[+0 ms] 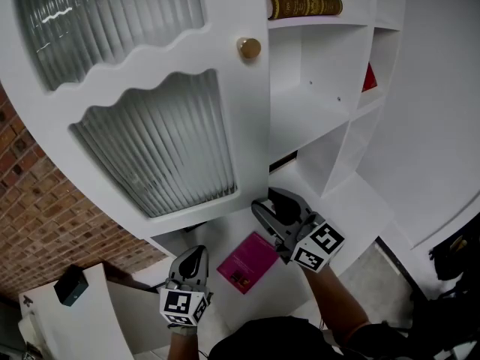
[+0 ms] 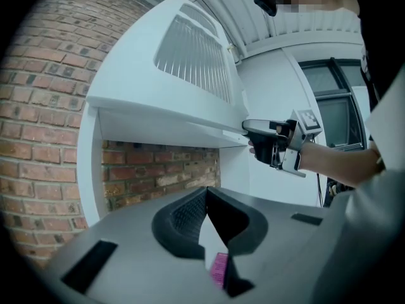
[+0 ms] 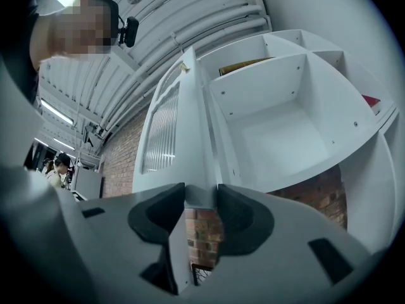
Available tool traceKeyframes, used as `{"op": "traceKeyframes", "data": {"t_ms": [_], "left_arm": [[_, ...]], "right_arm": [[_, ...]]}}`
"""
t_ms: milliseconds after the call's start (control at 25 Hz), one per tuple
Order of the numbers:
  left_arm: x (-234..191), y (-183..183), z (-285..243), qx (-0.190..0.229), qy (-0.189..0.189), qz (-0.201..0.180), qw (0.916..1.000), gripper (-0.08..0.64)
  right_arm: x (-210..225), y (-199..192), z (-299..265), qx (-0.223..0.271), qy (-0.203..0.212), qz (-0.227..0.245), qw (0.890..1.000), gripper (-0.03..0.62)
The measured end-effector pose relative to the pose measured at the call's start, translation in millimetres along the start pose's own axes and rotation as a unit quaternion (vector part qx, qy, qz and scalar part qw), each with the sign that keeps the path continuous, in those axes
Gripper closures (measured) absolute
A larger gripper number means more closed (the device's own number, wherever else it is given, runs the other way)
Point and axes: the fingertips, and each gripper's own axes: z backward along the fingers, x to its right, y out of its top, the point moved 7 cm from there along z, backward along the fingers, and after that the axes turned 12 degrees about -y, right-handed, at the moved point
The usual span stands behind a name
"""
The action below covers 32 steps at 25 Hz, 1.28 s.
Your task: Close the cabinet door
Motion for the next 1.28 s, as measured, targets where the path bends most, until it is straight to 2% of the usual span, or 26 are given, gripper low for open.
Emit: {"op": "traceKeyframes", "data": {"t_ms": [680,1280], "left_arm": [[-9,-8,-26,-0.021,0.014,0.013,0.9996,0.551],[-18,-11,-37,-0.032,0.021,0.020,0.9991,0.551]], "right_arm": [[16,-6,-33,-0.002,0.028,-0.011,1.000,0.420],[27,-9,-52,-0.006,0.031,-0.023,0.999,0.417]]}}
